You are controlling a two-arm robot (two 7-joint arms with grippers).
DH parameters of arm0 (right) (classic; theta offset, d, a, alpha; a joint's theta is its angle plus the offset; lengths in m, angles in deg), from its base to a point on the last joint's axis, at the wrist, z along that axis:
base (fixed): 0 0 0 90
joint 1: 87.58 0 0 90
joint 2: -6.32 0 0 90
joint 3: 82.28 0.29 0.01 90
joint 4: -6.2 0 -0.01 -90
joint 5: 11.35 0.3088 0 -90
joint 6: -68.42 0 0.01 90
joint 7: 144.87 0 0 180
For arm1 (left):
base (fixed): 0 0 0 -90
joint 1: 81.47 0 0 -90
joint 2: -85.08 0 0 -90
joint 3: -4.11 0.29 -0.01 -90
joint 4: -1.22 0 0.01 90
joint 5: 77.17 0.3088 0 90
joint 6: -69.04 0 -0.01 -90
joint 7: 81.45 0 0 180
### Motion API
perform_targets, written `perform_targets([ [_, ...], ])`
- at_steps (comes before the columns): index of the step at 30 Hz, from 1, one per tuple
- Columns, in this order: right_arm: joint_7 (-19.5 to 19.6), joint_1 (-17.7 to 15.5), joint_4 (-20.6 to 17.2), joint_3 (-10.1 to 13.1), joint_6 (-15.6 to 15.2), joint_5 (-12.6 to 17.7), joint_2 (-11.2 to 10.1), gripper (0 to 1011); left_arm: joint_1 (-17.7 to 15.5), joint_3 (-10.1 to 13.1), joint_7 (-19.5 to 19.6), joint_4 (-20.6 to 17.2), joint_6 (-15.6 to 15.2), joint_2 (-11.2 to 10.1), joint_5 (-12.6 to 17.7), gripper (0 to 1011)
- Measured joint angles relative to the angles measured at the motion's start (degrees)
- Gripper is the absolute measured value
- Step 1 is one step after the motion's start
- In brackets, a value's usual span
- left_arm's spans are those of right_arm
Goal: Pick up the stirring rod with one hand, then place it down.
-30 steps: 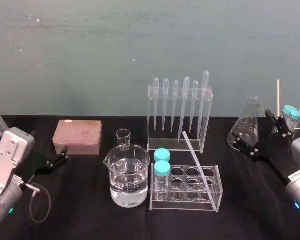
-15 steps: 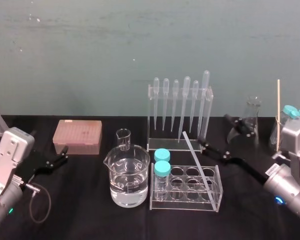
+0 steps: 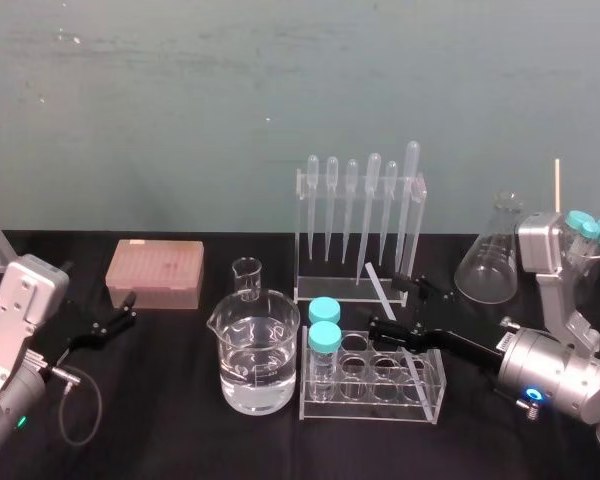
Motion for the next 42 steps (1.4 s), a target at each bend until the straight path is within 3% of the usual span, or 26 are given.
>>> perform_targets([
  [7, 0.79, 1.22, 2.59, 0.25, -2.44, -0.88, 1.34, 1003, 0.00, 0.00, 0.00, 0.00, 0.00, 0.00, 0.00, 1000],
  [26, 0.93, 0.91, 2.02, 0.26, -1.90, -1.05, 1.07, 998, 0.00, 0.00, 0.00, 0.00, 0.00, 0.00, 0.00, 1000],
  [36, 1.00, 0.85, 1.91, 0.27, -1.80, -1.05, 1.02, 764, 0.00, 0.00, 0.00, 0.00, 0.00, 0.00, 0.00, 1000],
  [42, 1.01, 0.83, 1.87, 0.27, -1.76, -1.05, 0.98, 567, 0.00, 0.00, 0.00, 0.00, 0.00, 0.00, 0.00, 1000],
])
